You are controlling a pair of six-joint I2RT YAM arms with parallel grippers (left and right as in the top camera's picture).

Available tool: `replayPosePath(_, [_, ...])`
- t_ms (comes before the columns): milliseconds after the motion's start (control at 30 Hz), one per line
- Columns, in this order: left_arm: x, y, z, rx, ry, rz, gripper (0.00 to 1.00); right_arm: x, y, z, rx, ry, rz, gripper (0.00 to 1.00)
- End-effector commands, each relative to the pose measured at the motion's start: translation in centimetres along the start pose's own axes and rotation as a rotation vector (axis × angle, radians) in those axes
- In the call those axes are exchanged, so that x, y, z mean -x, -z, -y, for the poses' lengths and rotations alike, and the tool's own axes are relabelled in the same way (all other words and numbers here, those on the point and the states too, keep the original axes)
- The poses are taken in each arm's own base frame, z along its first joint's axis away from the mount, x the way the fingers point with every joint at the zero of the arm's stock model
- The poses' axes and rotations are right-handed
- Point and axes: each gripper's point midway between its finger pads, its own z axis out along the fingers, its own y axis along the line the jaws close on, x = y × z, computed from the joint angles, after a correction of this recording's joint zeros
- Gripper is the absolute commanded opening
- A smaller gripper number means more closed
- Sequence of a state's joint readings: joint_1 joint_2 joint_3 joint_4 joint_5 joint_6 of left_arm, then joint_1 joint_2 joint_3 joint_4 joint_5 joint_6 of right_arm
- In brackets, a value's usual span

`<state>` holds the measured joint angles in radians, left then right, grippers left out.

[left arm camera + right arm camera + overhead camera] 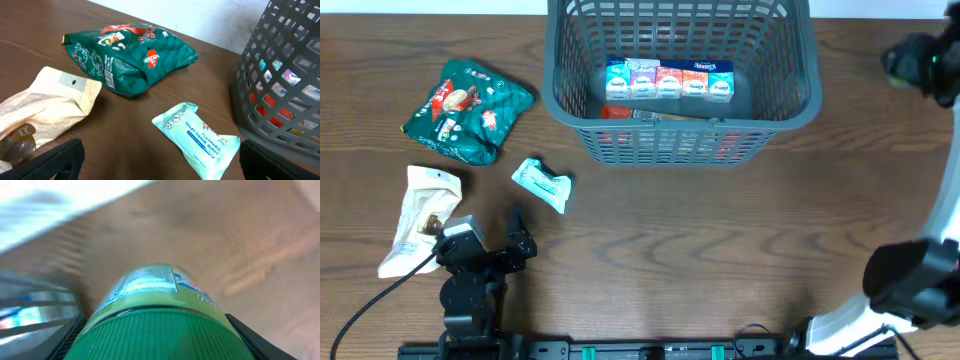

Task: Pack container
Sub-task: 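Lift the jar and carry it left into the basket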

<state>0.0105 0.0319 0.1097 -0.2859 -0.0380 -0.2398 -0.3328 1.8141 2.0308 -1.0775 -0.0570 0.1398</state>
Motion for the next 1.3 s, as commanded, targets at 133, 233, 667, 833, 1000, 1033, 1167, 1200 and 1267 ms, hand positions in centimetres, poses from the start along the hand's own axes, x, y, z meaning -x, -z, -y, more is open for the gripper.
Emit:
replayPosePath(133, [-1.1, -0.2, -0.7, 0.032, 0.001, -0.028, 0.99, 3.2, 11.8, -9.7, 0.199, 0.184, 0.279, 0.01])
replayPosePath(233, [-1.1, -0.2, -0.7, 0.031, 0.001, -0.028, 0.99, 2.2, 14.1, -13.4, 0.278, 0.248, 0.307, 0.01])
replayPosePath(667, [-1.1, -0.2, -0.7, 0.031, 0.001, -0.028, 0.99, -6.1, 12.7, -25.1, 0.425, 0.525, 0.149, 0.01])
replayPosePath(833, [-1.1, -0.2, -0.7, 0.032, 0.001, -0.028, 0.98, -8.8, 8.5, -27.0, 0.405, 0.573, 0.033, 0.01])
replayPosePath(1000, [-1.1, -0.2, -0.7, 0.032, 0.001, -0.028, 0.99, -10.9, 4.0, -27.6, 0.369, 0.595, -0.072, 0.01])
replayPosePath(1033, [-1.1, -0.2, -0.7, 0.032, 0.001, -0.028, 0.99, -11.4, 3.0, -27.7, 0.360, 0.599, -0.094, 0.01])
replayPosePath(1167, [-1.1, -0.2, -0.7, 0.032, 0.001, -0.028, 0.99, -13.2, -0.7, -27.8, 0.326, 0.612, -0.173, 0.01])
replayPosePath(1200, [-1.1, -0.2, -0.7, 0.032, 0.001, -0.028, 0.99, -13.7, -1.6, -27.7, 0.316, 0.614, -0.193, 0.01])
replayPosePath(1267, [-1.1, -0.2, -0.7, 0.032, 0.001, -0.028, 0.99, -14.7, -3.3, -27.6, 0.299, 0.620, -0.236, 0.01])
